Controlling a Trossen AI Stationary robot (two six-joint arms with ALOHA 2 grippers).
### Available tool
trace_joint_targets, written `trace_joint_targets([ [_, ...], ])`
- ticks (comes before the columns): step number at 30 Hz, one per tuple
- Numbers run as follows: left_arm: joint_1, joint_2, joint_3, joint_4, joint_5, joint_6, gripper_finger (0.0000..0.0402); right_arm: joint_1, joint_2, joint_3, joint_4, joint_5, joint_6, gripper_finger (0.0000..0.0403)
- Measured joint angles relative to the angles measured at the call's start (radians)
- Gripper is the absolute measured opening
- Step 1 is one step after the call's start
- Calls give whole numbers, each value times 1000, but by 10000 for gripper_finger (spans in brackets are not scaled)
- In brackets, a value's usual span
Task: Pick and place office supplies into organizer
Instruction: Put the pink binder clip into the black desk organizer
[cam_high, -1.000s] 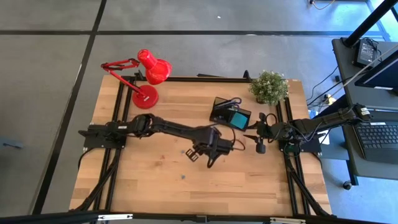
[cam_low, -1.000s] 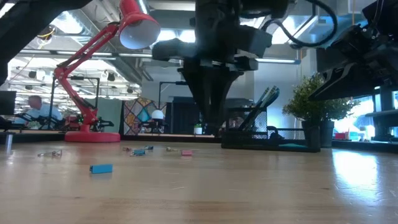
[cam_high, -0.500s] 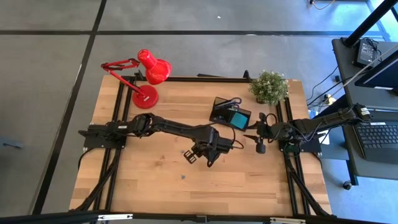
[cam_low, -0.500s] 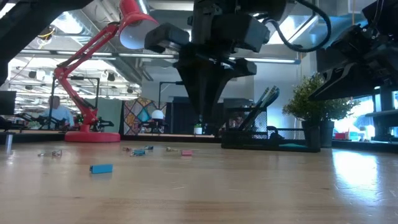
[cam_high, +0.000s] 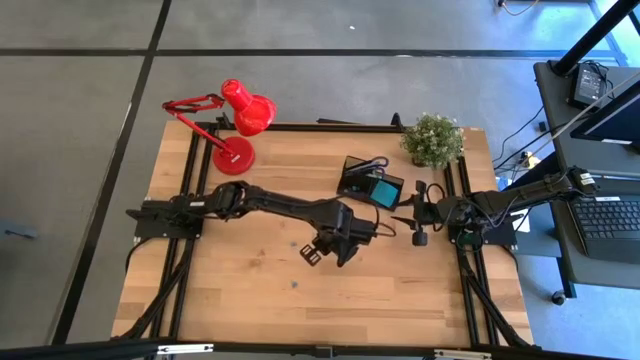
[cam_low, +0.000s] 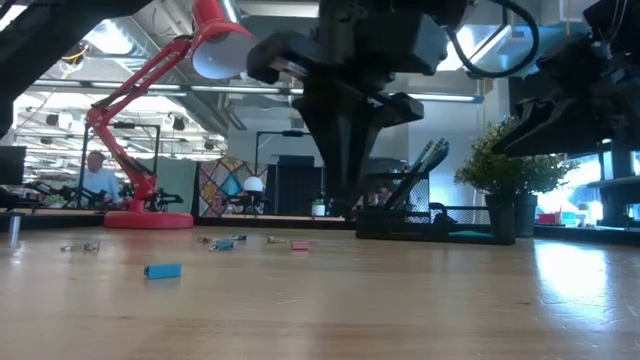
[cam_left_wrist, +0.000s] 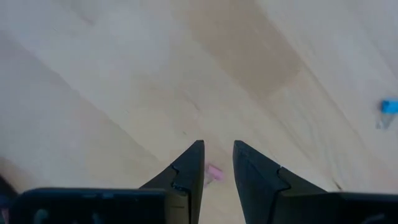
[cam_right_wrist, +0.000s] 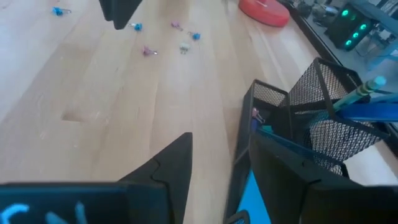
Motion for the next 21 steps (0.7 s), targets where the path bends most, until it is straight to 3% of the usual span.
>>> trace_joint_targets([
  [13,1,0,0,118,-23,-25,102,-1,0,0,-2,0,-35,162],
  [21,-1,0,0,68,-58,95,130,-1,0,0,-3,0,-37,162],
])
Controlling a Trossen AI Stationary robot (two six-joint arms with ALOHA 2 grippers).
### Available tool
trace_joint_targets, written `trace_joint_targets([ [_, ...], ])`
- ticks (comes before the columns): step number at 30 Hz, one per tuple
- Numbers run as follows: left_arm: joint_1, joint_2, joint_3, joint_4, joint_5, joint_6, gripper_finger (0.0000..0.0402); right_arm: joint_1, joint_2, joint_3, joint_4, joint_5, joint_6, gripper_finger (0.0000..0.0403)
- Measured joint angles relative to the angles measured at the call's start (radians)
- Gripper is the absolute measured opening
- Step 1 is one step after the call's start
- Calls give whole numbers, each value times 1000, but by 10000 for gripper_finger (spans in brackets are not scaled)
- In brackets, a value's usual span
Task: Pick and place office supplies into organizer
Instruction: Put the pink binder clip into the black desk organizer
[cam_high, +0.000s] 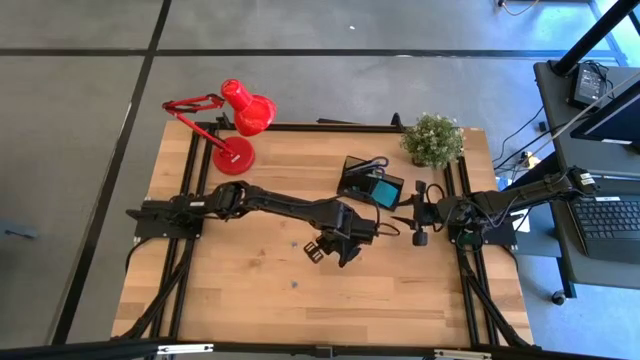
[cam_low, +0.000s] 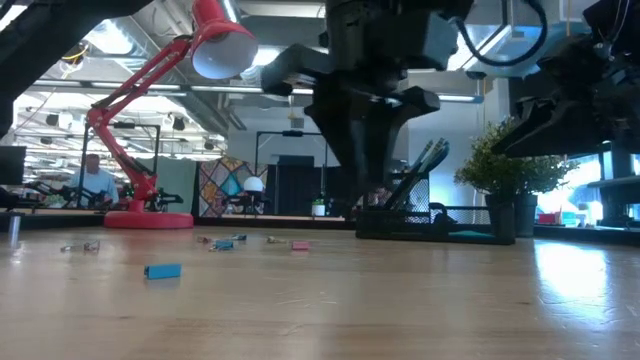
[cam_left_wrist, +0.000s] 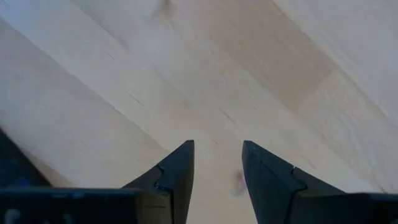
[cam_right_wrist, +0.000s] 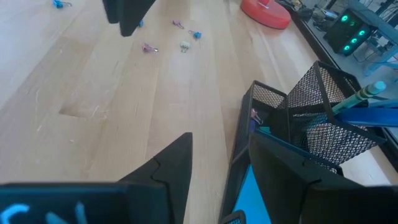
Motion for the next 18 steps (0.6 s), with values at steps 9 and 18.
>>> trace_joint_targets([
  [9,1,0,0,-113,17,7,122,0,0,0,45,53,2,162],
  [18,26,-3,-105,-15,118,24,103,0,0,0,76,62,-35,162],
])
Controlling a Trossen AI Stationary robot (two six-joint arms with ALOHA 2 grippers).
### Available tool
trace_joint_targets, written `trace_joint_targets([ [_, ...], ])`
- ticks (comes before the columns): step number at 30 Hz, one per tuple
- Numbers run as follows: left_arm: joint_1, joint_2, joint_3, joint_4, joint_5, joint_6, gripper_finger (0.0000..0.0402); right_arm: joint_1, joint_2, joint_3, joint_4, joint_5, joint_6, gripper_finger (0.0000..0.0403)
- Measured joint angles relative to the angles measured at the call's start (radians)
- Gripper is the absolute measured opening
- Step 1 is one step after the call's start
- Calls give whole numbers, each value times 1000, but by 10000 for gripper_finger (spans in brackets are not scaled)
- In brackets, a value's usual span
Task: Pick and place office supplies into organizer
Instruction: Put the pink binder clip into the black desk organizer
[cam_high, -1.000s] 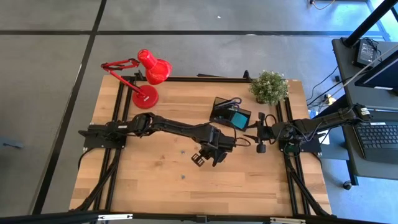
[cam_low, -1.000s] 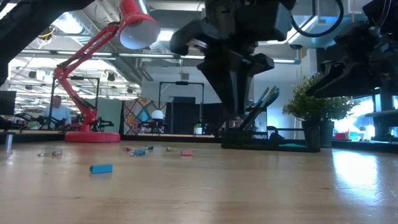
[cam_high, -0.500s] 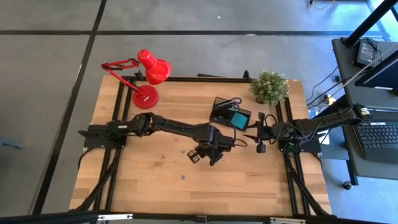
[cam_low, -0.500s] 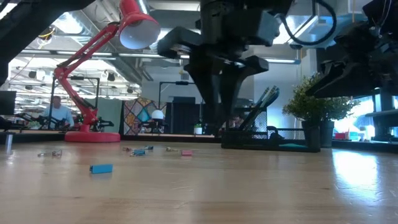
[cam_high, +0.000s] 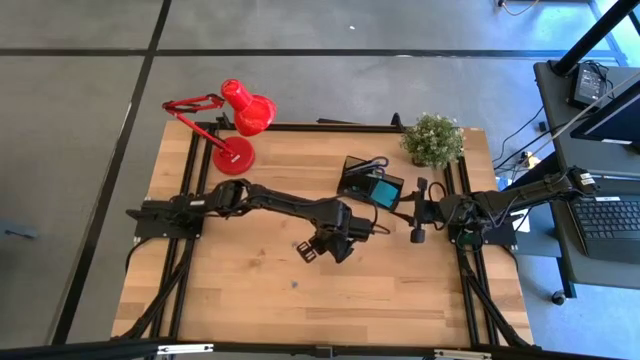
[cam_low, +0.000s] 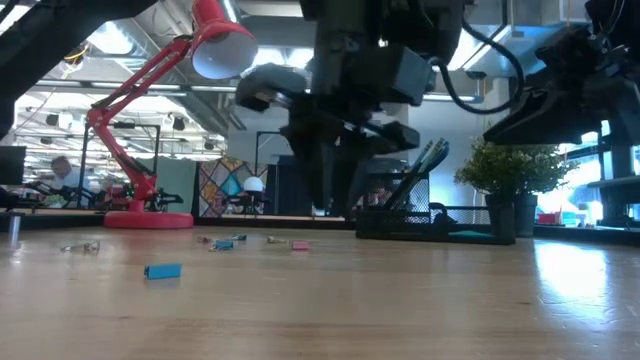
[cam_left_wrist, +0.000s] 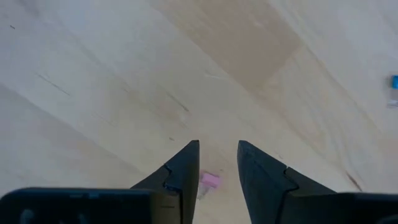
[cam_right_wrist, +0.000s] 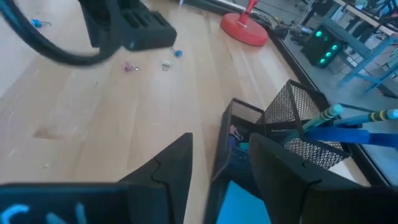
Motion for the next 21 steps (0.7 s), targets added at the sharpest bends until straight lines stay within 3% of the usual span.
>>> trace_joint_targets([
  [5,16,-1,-3,21,11,12,103,0,0,0,0,0,-14,162],
  [12,15,-23,-3,-45,-100,31,104,-24,0,0,1,0,-41,162],
  [21,11,-23,-15,-146,-148,15,102,-110,0,0,72,0,-11,162],
])
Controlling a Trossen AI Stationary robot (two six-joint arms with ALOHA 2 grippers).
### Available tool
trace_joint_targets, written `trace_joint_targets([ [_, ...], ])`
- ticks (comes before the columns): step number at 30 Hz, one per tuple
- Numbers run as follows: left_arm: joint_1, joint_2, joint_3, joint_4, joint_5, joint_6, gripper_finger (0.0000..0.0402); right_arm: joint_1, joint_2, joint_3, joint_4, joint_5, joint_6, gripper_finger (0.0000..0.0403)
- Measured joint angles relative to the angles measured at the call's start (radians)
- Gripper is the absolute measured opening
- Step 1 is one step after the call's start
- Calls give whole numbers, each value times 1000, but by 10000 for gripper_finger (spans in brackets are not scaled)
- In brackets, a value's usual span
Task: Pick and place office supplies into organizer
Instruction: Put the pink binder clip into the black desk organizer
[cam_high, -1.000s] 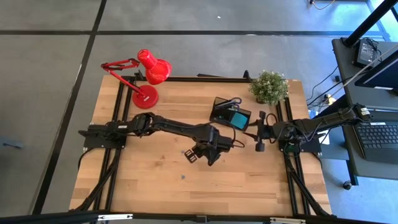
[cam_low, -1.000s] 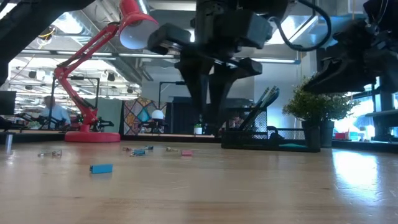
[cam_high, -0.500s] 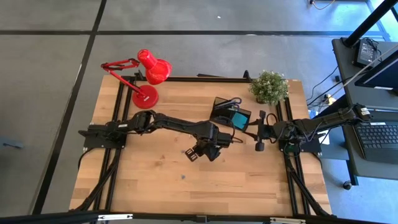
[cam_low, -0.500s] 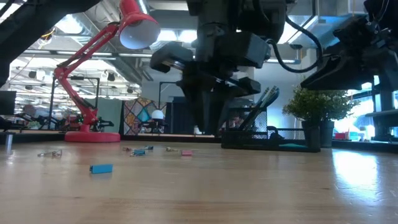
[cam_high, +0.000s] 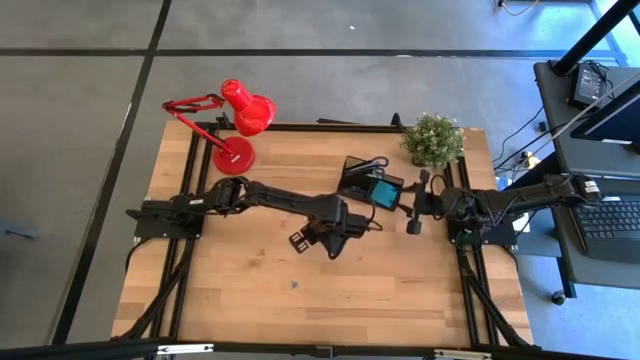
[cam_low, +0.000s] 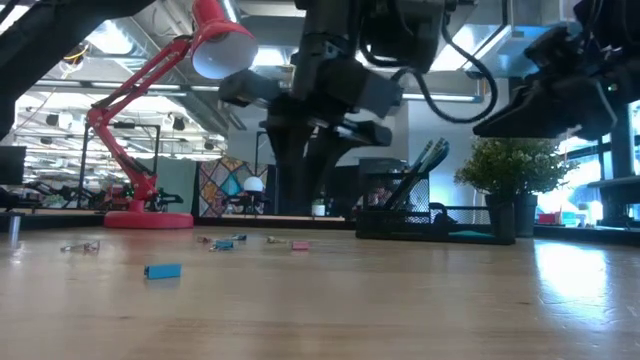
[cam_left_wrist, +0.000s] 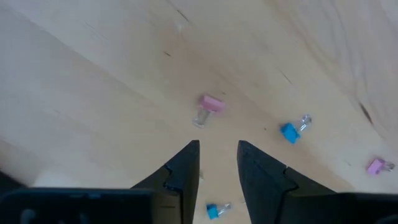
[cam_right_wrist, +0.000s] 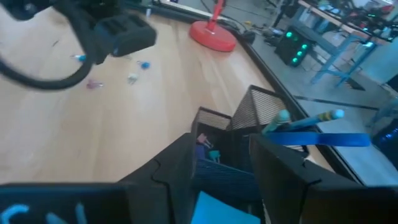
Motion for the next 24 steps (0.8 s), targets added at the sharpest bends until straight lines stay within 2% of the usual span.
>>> trace_joint_targets([
  [11,-34,-112,-158,-12,-18,-89,84,-23,0,0,5,-1,64,162],
  [14,-37,-177,-272,17,6,-108,78,-23,0,0,17,-1,75,162],
  [24,-33,-503,-737,354,15,-77,70,-23,0,0,193,-1,77,162],
])
